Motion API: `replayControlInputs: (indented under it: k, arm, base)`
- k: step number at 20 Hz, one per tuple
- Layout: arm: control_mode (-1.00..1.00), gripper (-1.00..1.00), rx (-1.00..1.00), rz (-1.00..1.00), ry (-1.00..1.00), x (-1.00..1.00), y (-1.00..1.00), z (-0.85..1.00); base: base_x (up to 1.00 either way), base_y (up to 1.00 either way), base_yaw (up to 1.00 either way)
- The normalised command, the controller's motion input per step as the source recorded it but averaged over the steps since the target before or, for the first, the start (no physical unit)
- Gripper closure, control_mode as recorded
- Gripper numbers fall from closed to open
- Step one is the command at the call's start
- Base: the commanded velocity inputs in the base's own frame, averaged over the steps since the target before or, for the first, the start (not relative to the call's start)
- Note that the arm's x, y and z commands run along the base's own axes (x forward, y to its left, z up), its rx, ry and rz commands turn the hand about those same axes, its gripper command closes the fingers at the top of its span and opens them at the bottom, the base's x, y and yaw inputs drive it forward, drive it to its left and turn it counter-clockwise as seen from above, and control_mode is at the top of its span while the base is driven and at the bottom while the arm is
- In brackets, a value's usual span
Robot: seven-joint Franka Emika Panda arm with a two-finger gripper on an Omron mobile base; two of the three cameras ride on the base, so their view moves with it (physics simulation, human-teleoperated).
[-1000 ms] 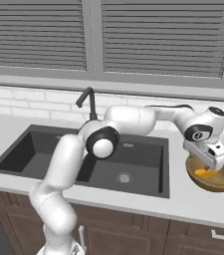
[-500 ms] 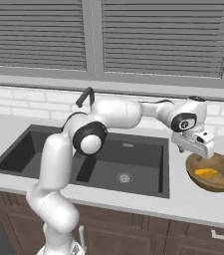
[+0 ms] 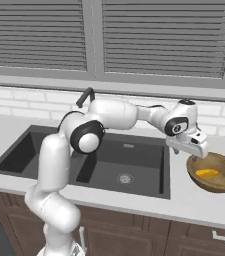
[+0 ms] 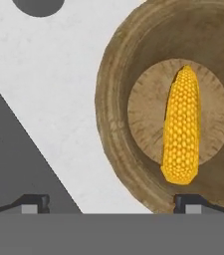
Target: Pick the corn from the sink and place it in the bowl. Then pick the bowl and place it in the microwave. Then close the microwave door and press the start button.
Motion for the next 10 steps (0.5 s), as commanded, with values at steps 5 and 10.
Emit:
replayControlInputs:
  k: [5,10]
  arm:
    - [-1.00,-1.00,0.00,0.07,0.09,0.49,-0.02,0.00]
    - [-1.00,-1.00,0.00,0.07,0.07,0.17,-0.34,-0.10]
  base:
    - [0.00,0.00,0.00]
    - [0.00,0.00,0.00]
